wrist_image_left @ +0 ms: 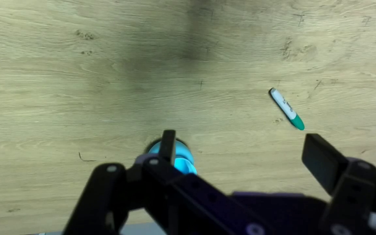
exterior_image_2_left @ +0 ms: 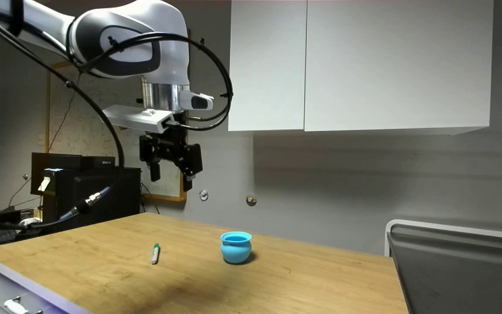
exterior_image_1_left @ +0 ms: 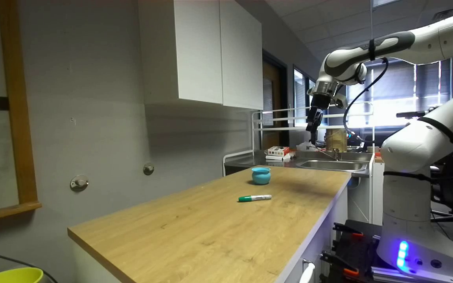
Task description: Pick up the marker and put it in the bowl
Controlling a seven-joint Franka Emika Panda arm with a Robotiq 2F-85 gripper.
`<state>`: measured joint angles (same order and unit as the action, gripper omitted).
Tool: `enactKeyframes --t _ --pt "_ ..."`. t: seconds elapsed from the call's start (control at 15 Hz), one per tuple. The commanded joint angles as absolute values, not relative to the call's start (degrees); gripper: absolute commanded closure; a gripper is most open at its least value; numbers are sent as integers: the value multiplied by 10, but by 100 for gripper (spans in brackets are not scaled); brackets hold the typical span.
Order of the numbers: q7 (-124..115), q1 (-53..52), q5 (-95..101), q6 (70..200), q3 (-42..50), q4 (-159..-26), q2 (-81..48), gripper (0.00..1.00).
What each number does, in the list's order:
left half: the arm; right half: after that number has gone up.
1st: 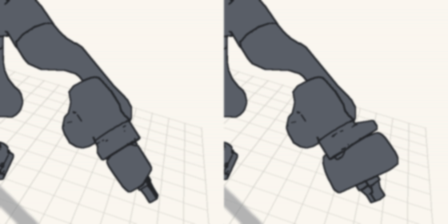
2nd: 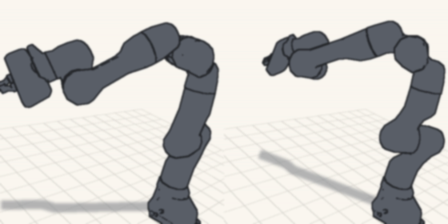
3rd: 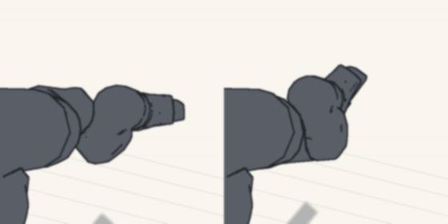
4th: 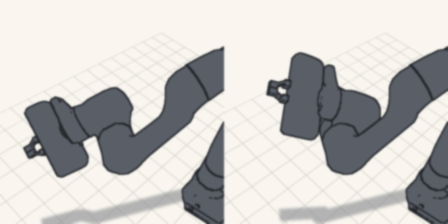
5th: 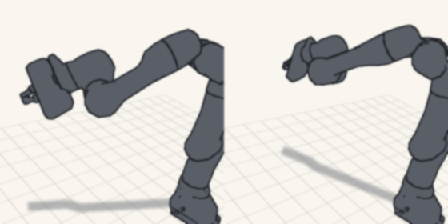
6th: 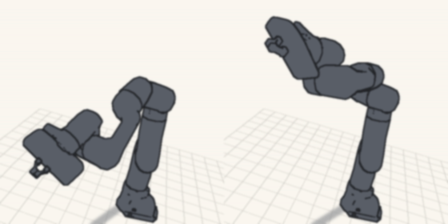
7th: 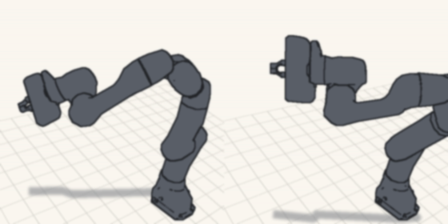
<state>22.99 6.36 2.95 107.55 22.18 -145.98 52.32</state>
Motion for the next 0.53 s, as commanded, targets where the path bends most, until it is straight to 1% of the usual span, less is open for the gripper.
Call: enactKeyframes --t 0.0,0.27,0.47 --pt "227 65 29 1083 210 -1461 512 0" --pt "221 36 27 1102 168 -1467 476 0" --pt "212 -2 28 1124 114 -1461 431 0"
